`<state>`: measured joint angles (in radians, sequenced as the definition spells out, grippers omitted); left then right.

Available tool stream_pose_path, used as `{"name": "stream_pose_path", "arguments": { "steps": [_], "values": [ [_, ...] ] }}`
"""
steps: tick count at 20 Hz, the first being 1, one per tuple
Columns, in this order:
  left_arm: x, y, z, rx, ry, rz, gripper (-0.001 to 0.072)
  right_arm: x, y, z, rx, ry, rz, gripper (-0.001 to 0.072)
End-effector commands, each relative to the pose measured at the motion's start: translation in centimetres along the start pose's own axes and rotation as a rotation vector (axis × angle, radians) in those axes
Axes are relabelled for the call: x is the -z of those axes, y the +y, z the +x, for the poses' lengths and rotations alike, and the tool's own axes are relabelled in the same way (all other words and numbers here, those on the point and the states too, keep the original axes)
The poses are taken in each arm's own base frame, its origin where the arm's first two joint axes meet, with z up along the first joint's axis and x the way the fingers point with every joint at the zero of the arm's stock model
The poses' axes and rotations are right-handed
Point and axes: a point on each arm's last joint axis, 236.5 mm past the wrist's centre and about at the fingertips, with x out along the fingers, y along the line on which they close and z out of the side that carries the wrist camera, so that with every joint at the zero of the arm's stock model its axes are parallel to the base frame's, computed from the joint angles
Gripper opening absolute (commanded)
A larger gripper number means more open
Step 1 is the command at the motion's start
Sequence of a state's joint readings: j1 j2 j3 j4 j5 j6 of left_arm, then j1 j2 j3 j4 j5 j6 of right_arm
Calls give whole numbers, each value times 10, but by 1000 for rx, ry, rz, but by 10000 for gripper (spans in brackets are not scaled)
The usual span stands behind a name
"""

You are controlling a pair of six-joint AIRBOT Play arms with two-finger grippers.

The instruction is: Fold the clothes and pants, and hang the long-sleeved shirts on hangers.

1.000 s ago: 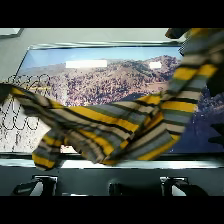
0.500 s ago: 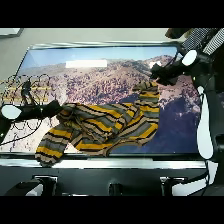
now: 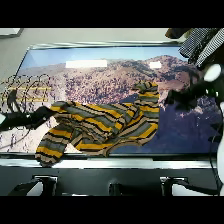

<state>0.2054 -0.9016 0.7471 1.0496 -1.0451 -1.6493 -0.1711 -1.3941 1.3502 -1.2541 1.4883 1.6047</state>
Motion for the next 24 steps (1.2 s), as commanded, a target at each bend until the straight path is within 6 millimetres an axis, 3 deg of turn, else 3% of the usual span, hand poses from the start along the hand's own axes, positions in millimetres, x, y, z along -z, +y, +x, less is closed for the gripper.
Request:
{"name": "stream_pose_path", "arguments": {
  "steps": [1,3,5,8,11,12,16,18,21,24],
  "values": [
    [70,9,-4,23,125,-89,720,83,-8,44,-109,110,121,625],
    [105,0,2,71,180,-136,720,115,2,73,-195,138,197,624],
    [133,-5,9,90,237,-177,720,129,3,98,-237,128,260,623],
    [165,-8,19,73,321,-173,720,121,3,121,-279,47,349,619],
    [181,-10,27,63,346,-184,720,110,7,131,-326,23,406,587],
    [186,-10,31,58,352,-189,720,107,11,133,-348,23,414,512],
    [195,-19,43,64,359,-139,720,102,12,138,-365,14,418,92],
    [204,-23,52,59,384,-137,720,102,12,138,-366,16,431,25],
    [216,-29,71,46,408,-126,720,104,14,137,-369,29,438,24],
    [213,-43,94,76,364,-182,720,114,19,136,-382,74,433,24]
  ]
}}
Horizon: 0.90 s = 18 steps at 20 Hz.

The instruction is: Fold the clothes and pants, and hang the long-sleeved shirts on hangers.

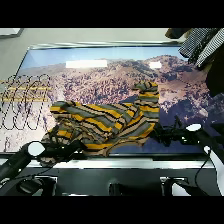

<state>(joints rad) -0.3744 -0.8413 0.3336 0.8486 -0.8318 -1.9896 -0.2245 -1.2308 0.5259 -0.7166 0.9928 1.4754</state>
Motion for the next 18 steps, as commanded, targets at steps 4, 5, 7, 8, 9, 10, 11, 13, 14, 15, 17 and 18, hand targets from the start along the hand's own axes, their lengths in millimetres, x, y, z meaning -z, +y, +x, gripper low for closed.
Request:
{"name": "stream_pose_path", "arguments": {
  "steps": [4,5,7,8,9,10,11,13,14,15,17,18],
  "values": [
    [-12,-7,39,12,-43,-80,482,11,8,-8,-15,24,-15,24],
    [-13,-5,39,9,-42,-83,258,11,11,-12,-21,11,-22,24],
    [-16,-11,36,23,-54,-65,20,11,17,-21,-26,-18,-36,24],
    [-20,-16,32,34,-59,-44,20,13,19,-25,-24,-28,-41,24],
    [-23,-20,25,42,-56,-22,19,17,20,-31,-17,-31,-49,24],
    [-25,-22,15,34,-50,2,18,23,21,-37,-10,-29,-61,23],
    [-28,-22,1,16,-46,42,18,32,21,-46,5,-28,-77,23],
    [-31,-14,-33,-51,-48,129,17,57,15,-67,56,-36,-96,23],
    [-28,-5,-50,-94,-39,158,17,73,8,-78,88,-39,-84,23],
    [-21,5,-65,-137,-21,176,18,92,3,-91,111,-45,-77,23],
    [1,20,-89,-196,32,205,18,129,-4,-114,133,-80,-46,23],
    [13,23,-95,-204,53,222,17,147,-8,-123,134,-101,-15,23]
  ]
}}
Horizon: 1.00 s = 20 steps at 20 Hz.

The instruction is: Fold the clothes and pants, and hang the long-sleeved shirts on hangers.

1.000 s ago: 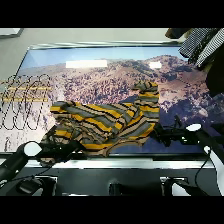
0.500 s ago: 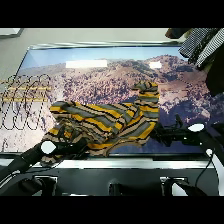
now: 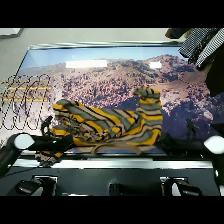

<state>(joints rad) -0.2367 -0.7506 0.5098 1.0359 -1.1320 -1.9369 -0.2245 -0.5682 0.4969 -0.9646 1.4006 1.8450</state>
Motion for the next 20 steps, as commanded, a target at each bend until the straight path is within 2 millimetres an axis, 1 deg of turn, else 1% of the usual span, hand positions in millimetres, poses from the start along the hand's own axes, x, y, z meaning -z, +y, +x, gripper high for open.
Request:
{"name": "stream_pose_path", "arguments": {
  "steps": [1,2,3,4,5,6,7,8,10,11,12,13,15,16,17,18,19,20],
  "values": [
    [42,27,-36,-115,95,78,17,66,-23,-35,71,-37,125,23],
    [47,24,-40,-109,92,105,18,79,-22,-40,50,-56,153,23],
    [46,17,-44,-95,72,131,17,85,-16,-43,12,-76,158,22],
    [40,9,-48,-77,42,148,17,84,-6,-45,-35,-99,156,23],
    [28,-2,-52,-53,-5,158,17,76,5,-46,-86,-130,151,23],
    [15,-12,-55,-32,-47,162,16,63,13,-47,-117,-158,157,23],
    [3,-20,-56,-21,-72,160,17,46,19,-45,-131,-181,154,23],
    [-8,-25,-53,-23,-74,156,17,28,22,-41,-133,-188,158,23],
    [-23,-37,-38,-9,-32,164,17,-6,26,-26,-133,-180,169,23],
    [-28,-43,-26,6,11,157,17,-20,24,-15,-121,-155,194,24],
    [-31,-46,-14,11,55,151,17,-28,19,-1,-100,-108,219,24],
    [-35,-45,-1,2,99,147,17,-33,12,14,-72,-54,222,24],
    [-44,-38,21,-20,150,140,18,-40,-2,35,-27,10,236,36],
    [-48,-37,27,-26,157,144,22,-46,-5,41,-21,15,234,94],
    [-53,-37,31,-28,154,154,42,-53,-4,44,-29,-6,203,156],
    [-61,-40,31,-24,132,158,172,-62,-3,42,-35,-42,160,212],
    [-69,-44,26,-19,104,175,351,-70,2,36,-38,-78,105,224],
    [-78,-45,19,-33,74,205,449,-80,8,24,-29,-123,16,291]
  ]
}}
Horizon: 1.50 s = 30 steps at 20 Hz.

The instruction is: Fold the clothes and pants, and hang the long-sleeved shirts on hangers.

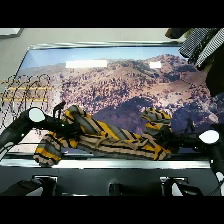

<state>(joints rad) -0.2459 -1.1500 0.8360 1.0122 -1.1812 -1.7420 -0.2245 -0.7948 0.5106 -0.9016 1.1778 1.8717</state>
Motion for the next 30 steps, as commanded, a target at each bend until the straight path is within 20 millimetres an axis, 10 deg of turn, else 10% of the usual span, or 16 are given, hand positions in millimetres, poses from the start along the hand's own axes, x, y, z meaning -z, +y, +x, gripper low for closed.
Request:
{"name": "stream_pose_path", "arguments": {
  "steps": [1,5,9,14,19,25,30],
  "values": [
    [-29,3,-14,-53,-73,83,477,-32,18,-19,9,-117,-226,322],
    [-41,5,-57,-136,-203,190,557,2,38,-58,43,-105,-453,332],
    [-31,-8,-52,-121,-223,245,558,42,25,-29,257,-84,-599,566],
    [-25,-16,-41,-215,-236,397,558,67,23,37,423,-50,-794,565],
    [-24,-16,-40,-227,-236,395,557,67,13,89,469,6,-776,524],
    [-25,-14,-40,-234,-238,398,558,79,-9,83,546,99,-772,523],
    [-27,-12,-41,-245,-241,401,558,73,-7,84,543,74,-782,273]
  ]
}}
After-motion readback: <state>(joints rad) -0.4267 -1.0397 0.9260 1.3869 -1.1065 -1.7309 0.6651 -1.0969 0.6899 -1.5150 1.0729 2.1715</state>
